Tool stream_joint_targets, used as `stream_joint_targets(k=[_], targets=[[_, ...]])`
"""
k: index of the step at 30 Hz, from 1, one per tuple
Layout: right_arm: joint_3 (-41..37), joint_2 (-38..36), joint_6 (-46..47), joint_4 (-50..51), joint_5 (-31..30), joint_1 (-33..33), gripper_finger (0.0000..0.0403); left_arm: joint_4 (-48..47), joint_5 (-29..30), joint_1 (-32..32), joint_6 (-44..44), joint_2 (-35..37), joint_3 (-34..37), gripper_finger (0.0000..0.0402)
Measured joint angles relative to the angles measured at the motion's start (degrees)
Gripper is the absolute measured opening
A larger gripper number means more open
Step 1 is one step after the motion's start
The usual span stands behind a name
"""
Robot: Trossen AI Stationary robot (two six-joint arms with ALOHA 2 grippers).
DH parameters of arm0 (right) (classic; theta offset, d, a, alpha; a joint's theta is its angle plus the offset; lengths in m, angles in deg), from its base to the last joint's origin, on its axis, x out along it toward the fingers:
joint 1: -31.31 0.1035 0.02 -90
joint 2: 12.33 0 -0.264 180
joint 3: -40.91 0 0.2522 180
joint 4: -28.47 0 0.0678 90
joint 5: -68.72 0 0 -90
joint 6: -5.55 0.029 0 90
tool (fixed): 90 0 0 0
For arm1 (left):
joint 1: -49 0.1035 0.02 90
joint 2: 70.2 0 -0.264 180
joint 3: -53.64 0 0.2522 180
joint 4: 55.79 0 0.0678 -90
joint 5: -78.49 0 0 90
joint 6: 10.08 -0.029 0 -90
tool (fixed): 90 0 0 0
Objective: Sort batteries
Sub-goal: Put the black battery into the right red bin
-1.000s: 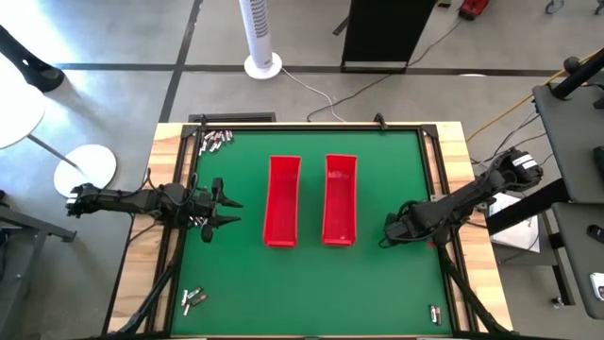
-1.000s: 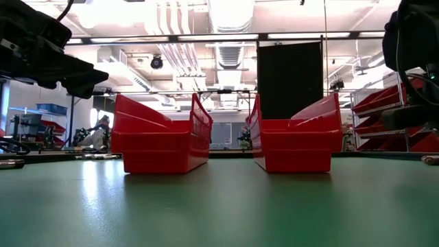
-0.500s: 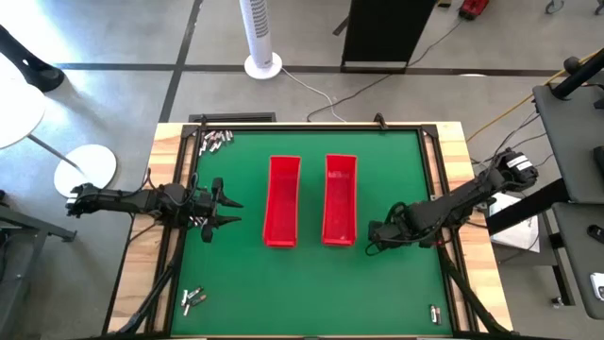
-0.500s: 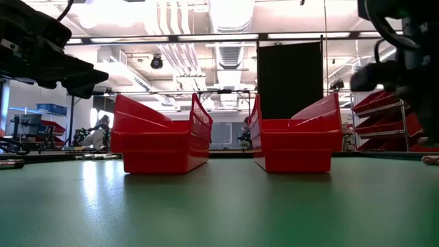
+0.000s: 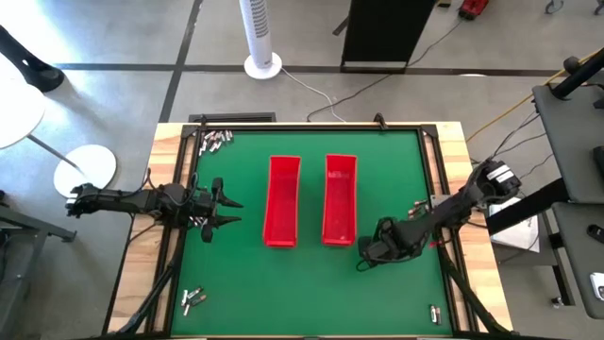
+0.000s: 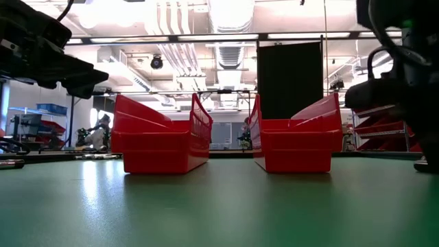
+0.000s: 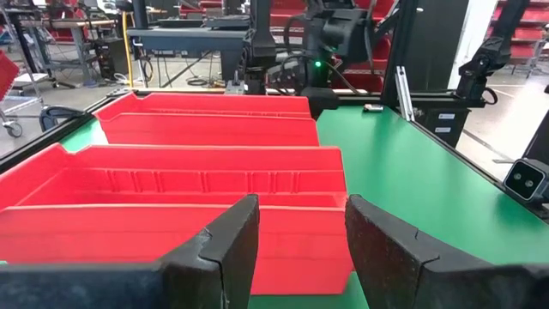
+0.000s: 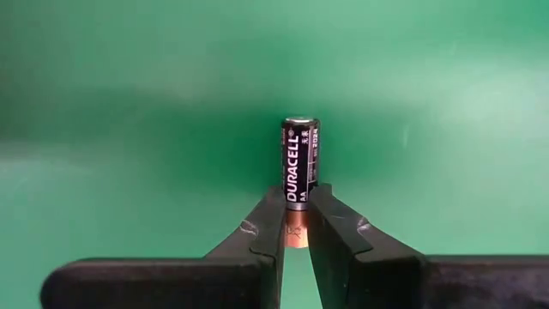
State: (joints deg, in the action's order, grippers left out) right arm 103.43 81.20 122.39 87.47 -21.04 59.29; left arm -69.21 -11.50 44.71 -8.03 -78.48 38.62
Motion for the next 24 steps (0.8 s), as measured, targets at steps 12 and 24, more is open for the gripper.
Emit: stream_joint_targets(k=[12, 24], targets=[[0.3, 0.3, 9.7, 0.9, -13.7, 9.6, 0.0074, 0.0, 0.0, 0.0, 0.0, 0.0, 0.0, 0.0155], [0.5, 9.7, 10.8, 2.2, -24.3, 14.9, 0.0122, 0.0, 0.0, 0.0, 0.0, 0.0, 0.0, 0.0155]])
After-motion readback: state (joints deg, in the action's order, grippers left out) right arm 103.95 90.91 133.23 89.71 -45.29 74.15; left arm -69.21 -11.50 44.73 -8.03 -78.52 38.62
